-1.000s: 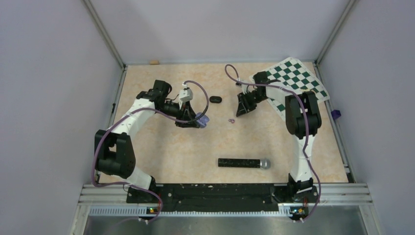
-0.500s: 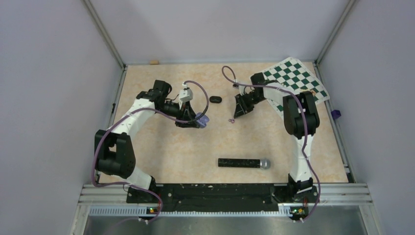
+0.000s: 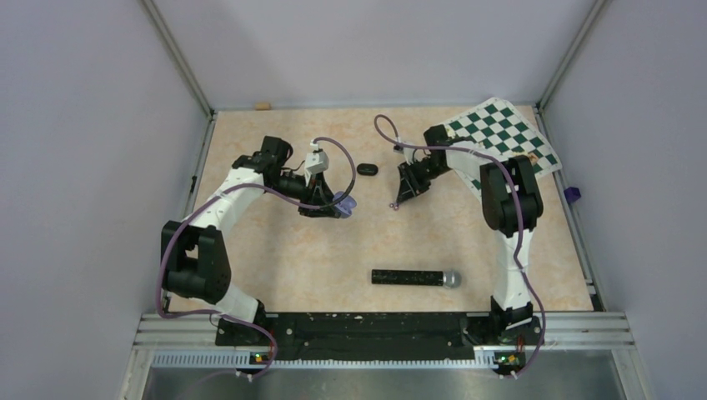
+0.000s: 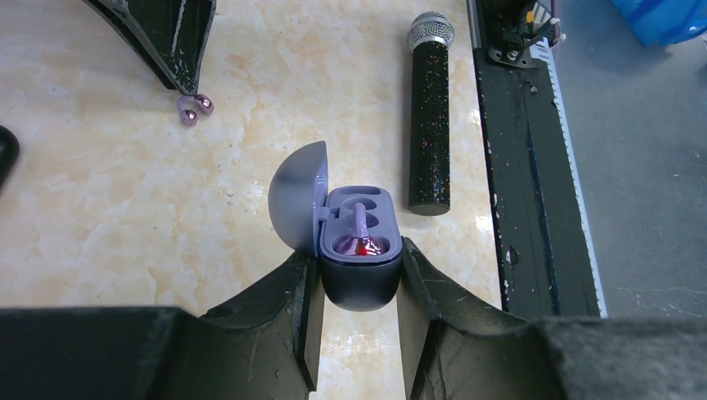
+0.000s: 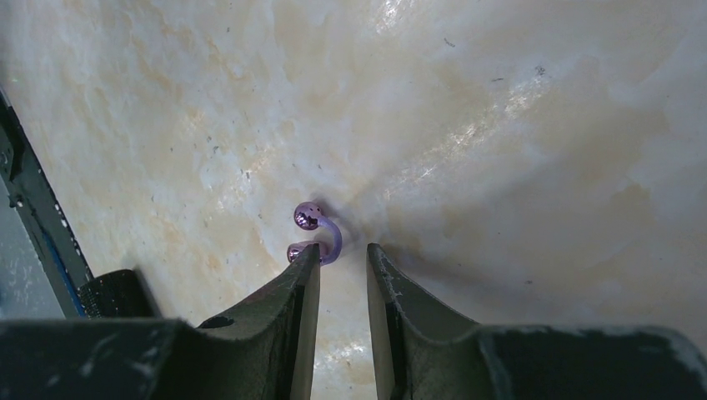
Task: Insert the wireless bluetooth earbuds into the charging case
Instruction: Pick up the earbud from the center of the board.
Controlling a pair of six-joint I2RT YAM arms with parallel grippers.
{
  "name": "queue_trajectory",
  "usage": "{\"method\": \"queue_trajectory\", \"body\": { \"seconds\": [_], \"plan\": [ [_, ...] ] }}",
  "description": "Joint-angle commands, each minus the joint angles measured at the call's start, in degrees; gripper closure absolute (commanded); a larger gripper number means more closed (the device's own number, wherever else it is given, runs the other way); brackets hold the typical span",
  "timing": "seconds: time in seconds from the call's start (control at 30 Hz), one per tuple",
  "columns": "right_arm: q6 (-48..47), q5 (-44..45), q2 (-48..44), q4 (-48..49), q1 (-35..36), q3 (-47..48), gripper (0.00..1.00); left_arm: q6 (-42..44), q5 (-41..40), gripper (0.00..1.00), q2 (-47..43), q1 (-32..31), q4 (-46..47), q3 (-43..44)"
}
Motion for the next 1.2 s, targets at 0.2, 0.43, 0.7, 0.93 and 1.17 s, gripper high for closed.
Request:
{"method": "queue_trajectory", "body": {
  "seconds": [0.2, 0.43, 0.7, 0.93, 1.17],
  "plan": [
    [-2.71, -0.03, 2.31, -3.24, 1.09, 0.08, 0.72, 0.69, 1.13, 1.0, -2.43, 0.02, 0.77, -0.15],
    [-2.97, -2.16, 2.31, -3.35, 1.36, 0.05, 0.72, 0.7, 1.05, 1.0, -2.21, -0.02, 0.7, -0.15],
    [-1.91, -5.16, 2.59, -3.53, 1.43, 0.32, 0.77, 0.78, 1.05, 1.0, -2.24, -0.03, 0.77, -0.21],
    [-0.16, -6.63, 2.61, -3.37, 1.31, 0.8, 0.78, 0.9, 1.09, 1.0, -2.1, -0.01, 0.75, -0.15],
    [4.38, -7.44, 2.45, -0.23, 1.33, -0.45, 0.76, 0.89, 1.09, 1.0, -1.66, -0.02, 0.75, -0.09]
  ]
}}
